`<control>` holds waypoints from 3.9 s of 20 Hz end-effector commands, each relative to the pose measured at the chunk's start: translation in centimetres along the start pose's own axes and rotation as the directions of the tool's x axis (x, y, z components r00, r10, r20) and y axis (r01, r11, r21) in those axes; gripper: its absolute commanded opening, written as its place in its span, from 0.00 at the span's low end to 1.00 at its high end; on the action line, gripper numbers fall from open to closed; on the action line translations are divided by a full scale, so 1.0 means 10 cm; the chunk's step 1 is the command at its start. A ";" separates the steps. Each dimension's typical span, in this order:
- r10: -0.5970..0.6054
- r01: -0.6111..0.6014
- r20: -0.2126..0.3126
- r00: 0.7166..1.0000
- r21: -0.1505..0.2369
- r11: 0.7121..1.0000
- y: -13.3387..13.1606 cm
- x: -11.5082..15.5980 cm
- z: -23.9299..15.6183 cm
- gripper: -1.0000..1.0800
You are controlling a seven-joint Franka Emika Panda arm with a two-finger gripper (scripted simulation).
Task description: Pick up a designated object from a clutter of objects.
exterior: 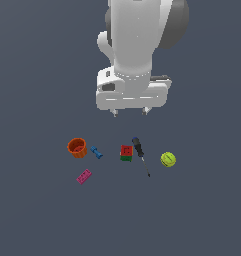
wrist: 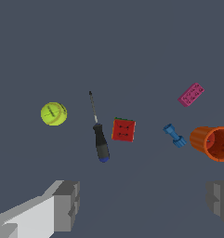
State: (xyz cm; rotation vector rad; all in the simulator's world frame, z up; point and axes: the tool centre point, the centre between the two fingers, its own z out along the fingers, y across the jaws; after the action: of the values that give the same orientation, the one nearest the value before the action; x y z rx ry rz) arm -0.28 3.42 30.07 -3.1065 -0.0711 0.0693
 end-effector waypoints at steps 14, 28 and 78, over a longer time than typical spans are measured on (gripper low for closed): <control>-0.049 0.049 0.008 0.999 -0.028 0.998 -0.02 0.01 -0.05 0.96; 0.104 -0.104 -0.003 0.995 -0.006 0.995 0.30 0.37 0.31 0.96; 0.683 -0.684 -0.055 0.728 0.005 0.730 2.09 1.16 2.77 0.96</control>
State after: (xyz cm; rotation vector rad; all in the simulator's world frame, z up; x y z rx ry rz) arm 10.88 -16.03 1.43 -2.9472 1.0883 0.0032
